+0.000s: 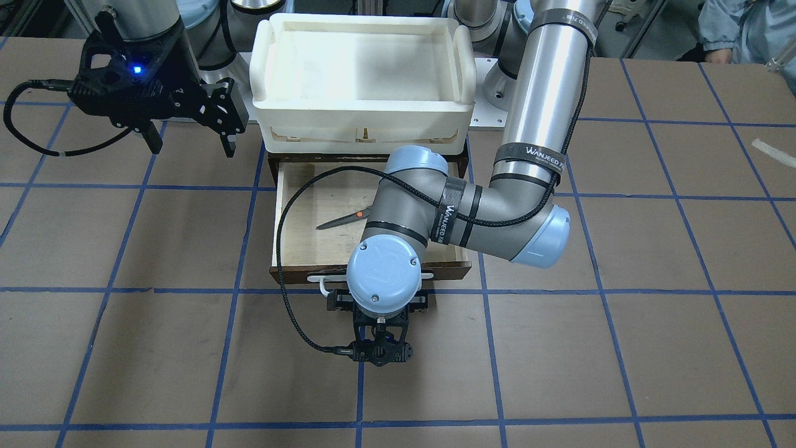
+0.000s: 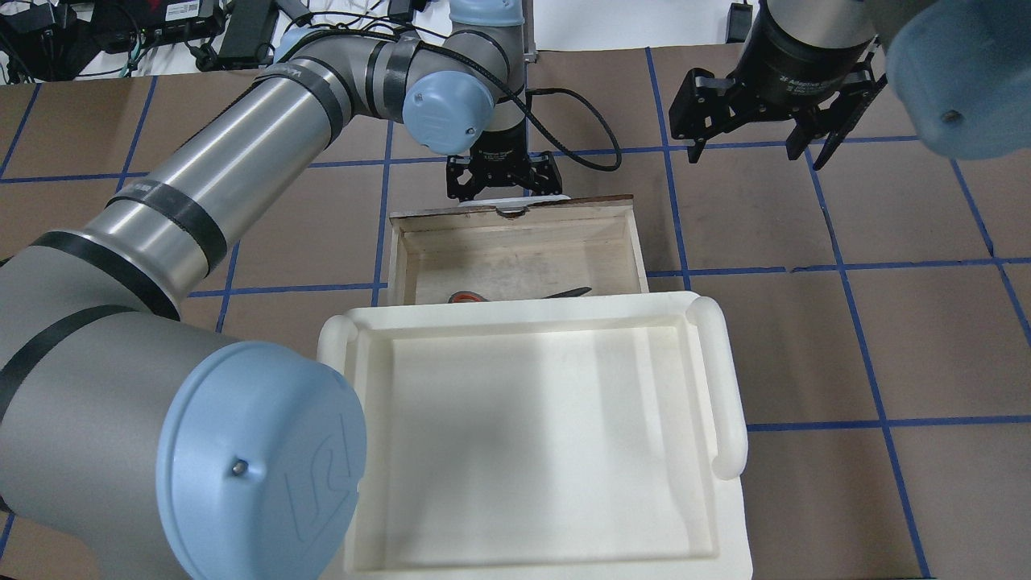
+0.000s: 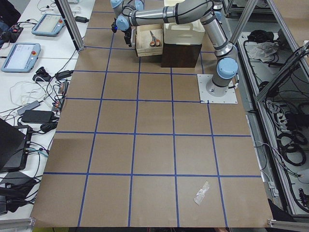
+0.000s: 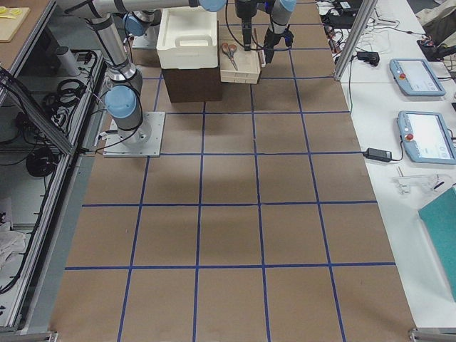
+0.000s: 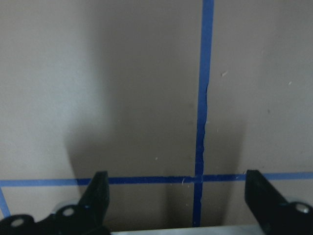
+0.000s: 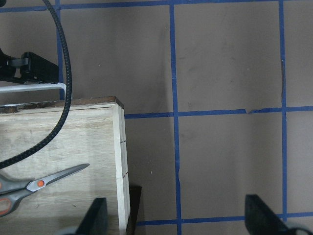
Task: Put scissors in drawer and close it
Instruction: 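Move the left gripper over the drawer's white handle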
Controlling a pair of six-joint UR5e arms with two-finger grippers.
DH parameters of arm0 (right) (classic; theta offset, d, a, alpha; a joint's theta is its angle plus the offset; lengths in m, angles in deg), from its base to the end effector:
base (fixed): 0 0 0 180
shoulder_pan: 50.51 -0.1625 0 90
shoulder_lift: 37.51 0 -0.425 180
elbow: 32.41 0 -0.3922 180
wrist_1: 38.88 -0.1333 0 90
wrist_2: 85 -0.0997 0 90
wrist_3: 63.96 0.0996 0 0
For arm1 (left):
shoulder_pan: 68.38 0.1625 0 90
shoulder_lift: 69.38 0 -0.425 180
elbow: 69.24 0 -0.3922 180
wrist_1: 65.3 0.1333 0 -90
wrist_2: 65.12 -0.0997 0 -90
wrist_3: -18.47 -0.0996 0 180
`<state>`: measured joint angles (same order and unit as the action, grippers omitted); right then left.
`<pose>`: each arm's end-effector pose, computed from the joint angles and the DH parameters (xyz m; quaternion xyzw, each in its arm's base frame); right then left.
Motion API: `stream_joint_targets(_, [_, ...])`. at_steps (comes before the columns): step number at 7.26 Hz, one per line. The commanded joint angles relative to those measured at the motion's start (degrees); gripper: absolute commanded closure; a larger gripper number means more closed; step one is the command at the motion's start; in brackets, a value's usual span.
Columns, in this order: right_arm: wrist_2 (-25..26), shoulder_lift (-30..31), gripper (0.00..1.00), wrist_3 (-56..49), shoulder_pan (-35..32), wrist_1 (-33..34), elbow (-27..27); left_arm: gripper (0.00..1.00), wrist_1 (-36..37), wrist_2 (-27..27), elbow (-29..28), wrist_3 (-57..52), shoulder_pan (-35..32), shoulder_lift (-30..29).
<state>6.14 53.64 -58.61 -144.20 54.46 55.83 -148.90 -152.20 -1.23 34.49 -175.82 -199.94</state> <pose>0.1628 -0.4836 0.5192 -0.0150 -0.9984 0.0551 0.0056 -0.3492 -0.6498 0.2422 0.0096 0.9940 0.1088 0.0062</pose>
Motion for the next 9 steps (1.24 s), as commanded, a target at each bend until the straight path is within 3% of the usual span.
stream_joint_targets(1, [-0.1,0.0,0.0,0.0,-0.1,0.0,0.0,0.0,0.2,-0.1,-0.1,0.0,0.0,-1.4])
stream_joint_targets(3, [0.0,0.0,0.0,0.0,0.0,0.0,0.0,0.0,4.4,-0.5,-0.6,0.4,0.0,-1.6])
stream_joint_targets(6, [0.0,-0.1,0.0,0.0,0.0,0.2,0.0,0.0,4.1,2.4,-0.7,3.2,0.0,1.3])
stream_joint_targets(9, [0.0,-0.1,0.0,0.0,0.0,0.3,0.0,0.0,4.0,3.2,-0.3,5.8,0.0,-0.3])
